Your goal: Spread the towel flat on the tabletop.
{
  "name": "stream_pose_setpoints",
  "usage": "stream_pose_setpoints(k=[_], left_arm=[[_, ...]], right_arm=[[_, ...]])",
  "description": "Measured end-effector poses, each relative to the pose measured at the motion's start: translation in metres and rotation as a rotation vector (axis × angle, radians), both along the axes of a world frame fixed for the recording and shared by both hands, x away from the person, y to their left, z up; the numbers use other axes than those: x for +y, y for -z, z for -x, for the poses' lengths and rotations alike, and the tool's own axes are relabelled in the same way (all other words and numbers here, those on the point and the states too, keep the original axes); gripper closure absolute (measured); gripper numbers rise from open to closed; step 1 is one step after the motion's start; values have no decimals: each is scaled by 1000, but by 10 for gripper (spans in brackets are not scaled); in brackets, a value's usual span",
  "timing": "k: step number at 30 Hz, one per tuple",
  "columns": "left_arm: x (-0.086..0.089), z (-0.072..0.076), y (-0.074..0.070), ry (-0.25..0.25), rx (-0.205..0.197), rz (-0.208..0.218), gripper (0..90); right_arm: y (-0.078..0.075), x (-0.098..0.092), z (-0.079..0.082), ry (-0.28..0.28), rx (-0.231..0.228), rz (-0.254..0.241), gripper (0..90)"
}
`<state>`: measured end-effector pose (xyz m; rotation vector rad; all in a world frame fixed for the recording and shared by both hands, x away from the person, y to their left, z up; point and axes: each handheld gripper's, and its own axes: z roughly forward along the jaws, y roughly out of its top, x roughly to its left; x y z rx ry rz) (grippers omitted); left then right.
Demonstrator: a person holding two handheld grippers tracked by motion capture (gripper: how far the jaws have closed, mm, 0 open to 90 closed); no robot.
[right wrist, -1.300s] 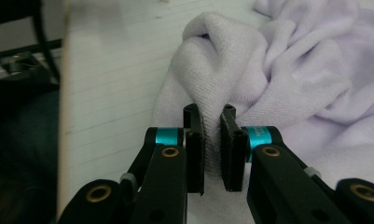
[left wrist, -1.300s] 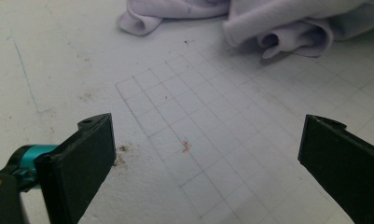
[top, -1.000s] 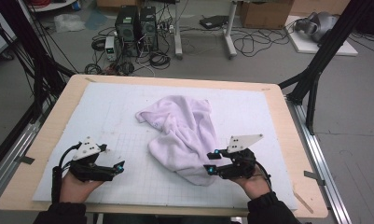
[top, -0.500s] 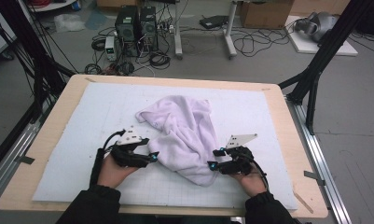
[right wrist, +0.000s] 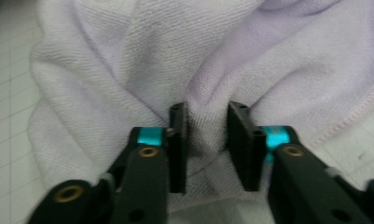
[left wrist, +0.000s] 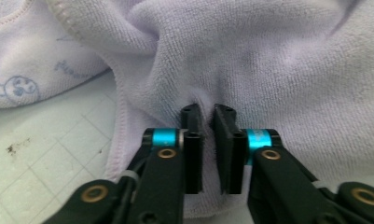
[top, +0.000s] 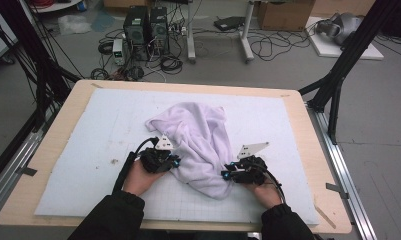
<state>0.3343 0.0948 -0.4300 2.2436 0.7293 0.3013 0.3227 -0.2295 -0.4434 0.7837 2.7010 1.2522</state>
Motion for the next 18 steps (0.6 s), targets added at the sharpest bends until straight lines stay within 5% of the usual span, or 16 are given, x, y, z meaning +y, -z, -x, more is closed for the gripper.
stream_pose_setpoints(k=[3, 7, 12, 18], left_arm=[[3, 6, -6, 13, -3, -2, 849], [21, 24, -16, 21, -29, 50, 853], [51, 61, -19, 40, -25, 86, 853], [77, 105, -22, 41, -37, 92, 853]], right_arm=[[-2, 1, 1, -16, -8, 4, 793], [-12, -4, 7, -10, -27, -28, 797], [-21, -6, 20, -35, -13, -71, 799], [-23, 2, 51, -107, -8, -63, 799]])
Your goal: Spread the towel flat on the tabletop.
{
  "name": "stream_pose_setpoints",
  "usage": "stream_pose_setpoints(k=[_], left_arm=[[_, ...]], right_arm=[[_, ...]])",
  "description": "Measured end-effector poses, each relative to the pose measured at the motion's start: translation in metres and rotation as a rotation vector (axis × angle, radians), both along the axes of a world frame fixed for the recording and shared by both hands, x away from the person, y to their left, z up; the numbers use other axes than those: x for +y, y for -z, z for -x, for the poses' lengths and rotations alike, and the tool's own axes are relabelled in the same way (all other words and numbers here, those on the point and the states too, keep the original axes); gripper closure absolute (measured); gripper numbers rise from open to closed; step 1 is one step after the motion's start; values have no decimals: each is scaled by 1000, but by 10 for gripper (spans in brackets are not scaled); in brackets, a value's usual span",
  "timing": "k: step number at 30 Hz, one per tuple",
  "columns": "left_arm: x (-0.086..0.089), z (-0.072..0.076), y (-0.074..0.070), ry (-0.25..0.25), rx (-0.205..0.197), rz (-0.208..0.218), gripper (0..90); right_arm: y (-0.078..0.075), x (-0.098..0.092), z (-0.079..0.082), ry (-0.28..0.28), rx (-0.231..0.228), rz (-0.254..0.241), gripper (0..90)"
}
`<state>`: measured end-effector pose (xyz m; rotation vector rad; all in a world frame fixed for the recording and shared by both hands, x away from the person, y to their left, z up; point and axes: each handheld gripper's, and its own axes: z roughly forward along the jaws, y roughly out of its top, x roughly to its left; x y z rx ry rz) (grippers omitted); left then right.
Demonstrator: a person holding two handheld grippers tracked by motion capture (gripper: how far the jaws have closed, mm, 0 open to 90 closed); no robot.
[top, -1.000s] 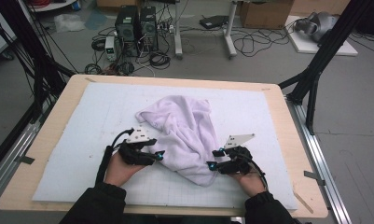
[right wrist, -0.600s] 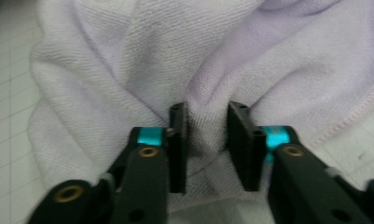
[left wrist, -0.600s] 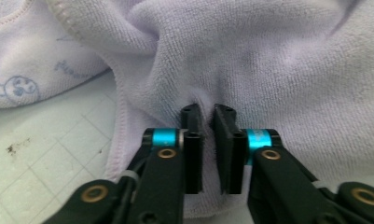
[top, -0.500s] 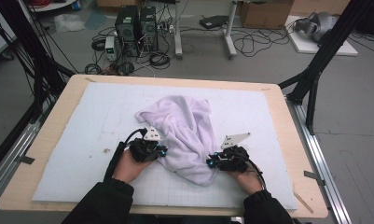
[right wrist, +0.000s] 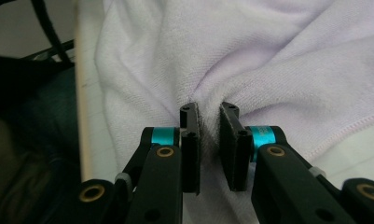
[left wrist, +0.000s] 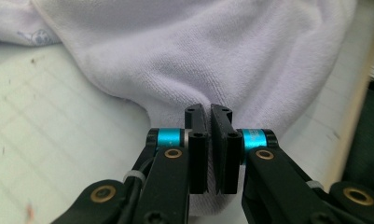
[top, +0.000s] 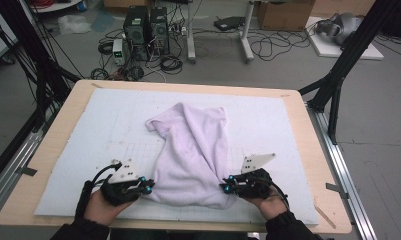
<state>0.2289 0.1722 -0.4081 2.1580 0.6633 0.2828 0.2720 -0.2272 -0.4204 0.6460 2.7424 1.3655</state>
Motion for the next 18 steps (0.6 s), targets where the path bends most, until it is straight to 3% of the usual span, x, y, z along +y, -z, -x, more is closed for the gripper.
stream_pose_setpoints(k=[4, 5, 8, 11, 13, 15, 18], left_arm=[[10, 26, 4, 27, 24, 30, 849], [10, 29, 5, 38, 27, 32, 830], [11, 29, 3, 42, 22, 34, 650], [9, 16, -6, 20, 5, 64, 535], [7, 5, -10, 17, -8, 79, 520], [1, -10, -13, 12, -8, 102, 489], [-9, -31, -9, 17, -1, 95, 489]], right_arm=[[2, 0, 17, -28, 27, 1, 790], [1, 0, 21, -41, 29, 3, 752], [-7, -3, 22, -34, 2, -32, 641], [-17, -9, 13, 1, -37, -48, 562], [-21, -12, 1, 33, -63, -36, 531], [-19, -14, -10, 52, -59, -48, 513], [-8, -13, -25, 74, -29, -26, 495]])
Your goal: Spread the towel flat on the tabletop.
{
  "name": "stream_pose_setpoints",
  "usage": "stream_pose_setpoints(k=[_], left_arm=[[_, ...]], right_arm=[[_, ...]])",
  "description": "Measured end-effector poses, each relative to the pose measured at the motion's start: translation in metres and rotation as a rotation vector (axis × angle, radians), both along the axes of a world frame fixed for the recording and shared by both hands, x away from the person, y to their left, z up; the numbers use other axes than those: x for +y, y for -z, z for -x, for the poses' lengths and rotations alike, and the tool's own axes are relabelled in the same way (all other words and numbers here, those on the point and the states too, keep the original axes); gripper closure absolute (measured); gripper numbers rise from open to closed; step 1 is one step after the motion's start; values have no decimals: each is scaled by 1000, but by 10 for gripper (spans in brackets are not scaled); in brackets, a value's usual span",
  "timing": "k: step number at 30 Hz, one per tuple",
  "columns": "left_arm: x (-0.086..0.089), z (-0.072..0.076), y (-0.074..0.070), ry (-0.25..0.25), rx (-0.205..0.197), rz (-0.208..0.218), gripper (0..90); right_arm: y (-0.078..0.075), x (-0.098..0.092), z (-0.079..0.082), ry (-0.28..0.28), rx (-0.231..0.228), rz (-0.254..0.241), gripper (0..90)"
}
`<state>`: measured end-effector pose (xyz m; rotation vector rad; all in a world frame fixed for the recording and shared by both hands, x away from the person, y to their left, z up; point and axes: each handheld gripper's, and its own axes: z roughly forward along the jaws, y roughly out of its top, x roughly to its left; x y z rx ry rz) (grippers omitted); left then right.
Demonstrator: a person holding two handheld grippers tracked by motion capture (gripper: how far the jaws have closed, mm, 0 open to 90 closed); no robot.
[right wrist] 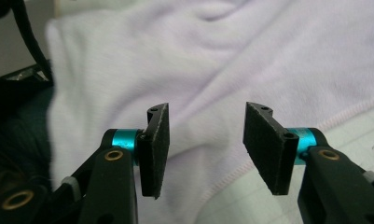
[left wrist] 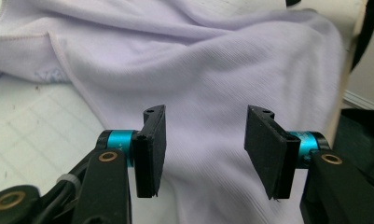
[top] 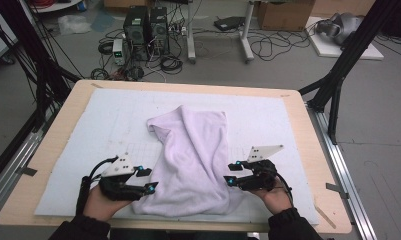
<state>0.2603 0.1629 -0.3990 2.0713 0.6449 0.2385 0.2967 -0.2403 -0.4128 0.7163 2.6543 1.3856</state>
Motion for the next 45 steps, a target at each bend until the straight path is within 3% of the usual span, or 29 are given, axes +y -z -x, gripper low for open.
stream_pose_setpoints(k=[2, 4, 8, 9, 12, 15, 27, 34, 40, 45], left_arm=[[-7, -11, 6, 2, 22, -7, 491], [-15, -20, 15, 13, 39, -47, 516], [-26, -29, 42, 38, 103, -128, 655], [-24, -26, 44, 22, 70, -121, 687], [-21, -27, 42, 26, 87, -130, 863], [-21, -23, 41, 23, 82, -139, 881], [13, 15, 23, -8, 42, -117, 884], [26, 42, 19, 1, 33, -113, 884], [33, 53, 20, 23, 46, -95, 878], [36, 40, 12, -2, 35, -54, 654]], right_arm=[[8, 4, -2, -2, 16, 44, 496], [16, 7, -1, -10, 19, 71, 504], [27, 11, 2, -24, 49, 115, 584], [28, 11, 2, -29, 63, 102, 631], [28, 12, 3, -59, 94, 93, 785], [26, 11, 5, -61, 78, 103, 835], [18, 5, 20, -56, 61, 80, 840], [17, 5, 37, -77, 70, 97, 840], [11, 0, 52, -71, 51, 81, 829], [-4, -10, 43, -5, 17, 32, 651]])
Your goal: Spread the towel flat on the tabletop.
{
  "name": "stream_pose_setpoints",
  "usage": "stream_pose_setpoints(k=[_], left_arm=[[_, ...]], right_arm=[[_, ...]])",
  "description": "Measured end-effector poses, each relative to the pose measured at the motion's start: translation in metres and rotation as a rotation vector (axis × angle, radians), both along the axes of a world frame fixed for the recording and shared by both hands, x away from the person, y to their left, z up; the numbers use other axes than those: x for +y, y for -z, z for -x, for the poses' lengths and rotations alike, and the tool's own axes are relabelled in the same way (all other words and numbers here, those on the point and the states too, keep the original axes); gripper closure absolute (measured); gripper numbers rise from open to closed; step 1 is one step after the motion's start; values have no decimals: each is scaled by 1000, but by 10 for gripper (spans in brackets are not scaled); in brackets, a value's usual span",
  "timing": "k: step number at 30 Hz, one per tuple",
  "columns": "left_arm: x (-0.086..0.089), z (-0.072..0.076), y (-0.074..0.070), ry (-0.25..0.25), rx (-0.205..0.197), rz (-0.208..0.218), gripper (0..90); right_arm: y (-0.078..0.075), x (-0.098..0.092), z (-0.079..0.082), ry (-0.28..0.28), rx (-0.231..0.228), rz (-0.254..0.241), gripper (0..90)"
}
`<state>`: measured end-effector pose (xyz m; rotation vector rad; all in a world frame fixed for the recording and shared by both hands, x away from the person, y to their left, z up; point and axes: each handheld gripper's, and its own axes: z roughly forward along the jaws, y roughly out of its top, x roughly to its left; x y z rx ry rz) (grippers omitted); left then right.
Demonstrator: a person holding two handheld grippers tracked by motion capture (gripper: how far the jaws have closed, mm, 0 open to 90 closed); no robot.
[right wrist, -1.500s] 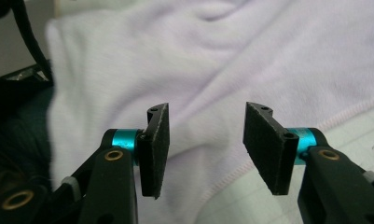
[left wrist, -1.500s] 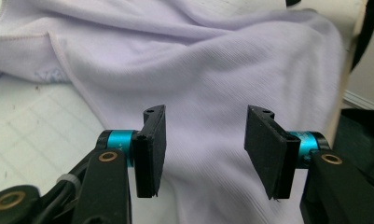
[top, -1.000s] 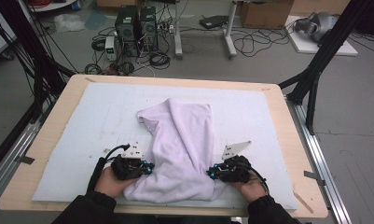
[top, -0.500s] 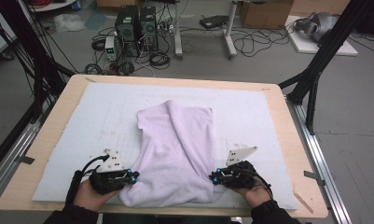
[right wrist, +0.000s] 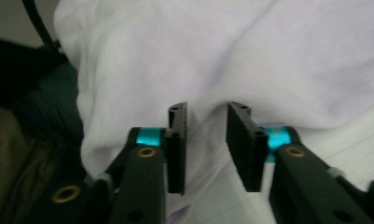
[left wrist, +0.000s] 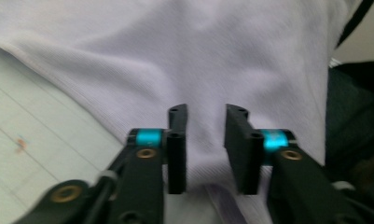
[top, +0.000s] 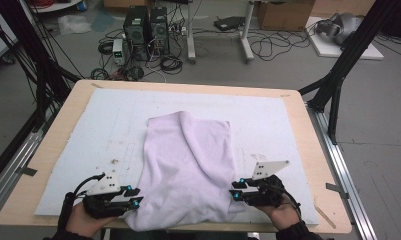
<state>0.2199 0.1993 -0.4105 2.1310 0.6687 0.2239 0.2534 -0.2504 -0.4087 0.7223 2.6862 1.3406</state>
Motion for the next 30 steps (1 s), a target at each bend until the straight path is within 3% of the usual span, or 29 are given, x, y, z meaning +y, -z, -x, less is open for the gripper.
stream_pose_setpoints(k=[3, 4, 7, 9, 19, 20, 22, 25, 30], left_arm=[[-6, -15, -1, -16, -5, 30, 583], [-10, -23, 1, -21, -1, 19, 567], [-23, -36, 8, -16, 16, 7, 548], [-28, -43, 12, -14, 23, -4, 549], [-39, -52, 30, 0, 71, -66, 579], [-39, -51, 31, -6, 56, -63, 586], [-39, -50, 31, -24, 34, -81, 673], [-37, -50, 30, -25, 30, -88, 867], [-33, -45, 28, -32, 34, -101, 882]], right_arm=[[-3, 0, -10, 15, 3, -29, 575], [-1, 3, -14, 21, 0, -25, 543], [10, 13, -24, 20, 4, 12, 523], [18, 18, -30, 22, 13, 71, 530], [27, 19, -31, 22, 30, 116, 577], [28, 20, -31, 18, 30, 130, 590], [30, 21, -31, 15, 39, 134, 640], [32, 19, -31, -10, 69, 101, 799], [30, 19, -26, -31, 53, 102, 848]])
